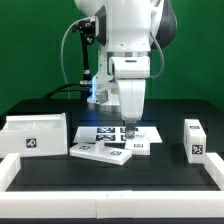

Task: Assemble cabinet

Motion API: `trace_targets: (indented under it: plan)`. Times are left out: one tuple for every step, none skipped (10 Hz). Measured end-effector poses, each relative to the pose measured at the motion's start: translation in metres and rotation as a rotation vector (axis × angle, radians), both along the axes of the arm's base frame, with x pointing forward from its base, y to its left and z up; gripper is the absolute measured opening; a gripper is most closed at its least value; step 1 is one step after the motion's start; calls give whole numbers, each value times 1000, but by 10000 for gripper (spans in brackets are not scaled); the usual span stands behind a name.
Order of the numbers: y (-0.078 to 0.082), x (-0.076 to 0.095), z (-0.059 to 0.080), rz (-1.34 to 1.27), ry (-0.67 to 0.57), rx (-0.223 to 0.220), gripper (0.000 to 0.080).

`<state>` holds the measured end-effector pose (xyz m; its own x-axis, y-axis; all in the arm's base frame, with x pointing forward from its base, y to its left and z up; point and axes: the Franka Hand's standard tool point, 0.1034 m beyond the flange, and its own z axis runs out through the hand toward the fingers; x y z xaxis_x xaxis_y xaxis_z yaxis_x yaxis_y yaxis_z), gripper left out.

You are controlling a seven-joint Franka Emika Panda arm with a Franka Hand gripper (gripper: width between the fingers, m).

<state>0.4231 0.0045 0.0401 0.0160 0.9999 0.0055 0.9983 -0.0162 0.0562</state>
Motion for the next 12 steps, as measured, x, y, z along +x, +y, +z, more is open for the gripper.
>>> trace_targets:
  plan:
    - [8,4,5,-97,-2,3,797]
    - [20,6,12,-169,-18,9,797]
    - [30,4,19,-261,-17,12,797]
    - [43,9,33,-401,-11,9,797]
    - [54,20,44,-489,-25,13,797]
    - [52,20,42,-455,-23,11,797]
    - [51,19,41,-456,-20,10,797]
    - [52,19,41,-455,-20,10,797]
    - [55,20,42,-547,-22,17,797]
    - [64,20,44,-686,-27,29,797]
    - [78,20,47,-835,-33,46,797]
    - [95,23,51,-971,-28,54,797]
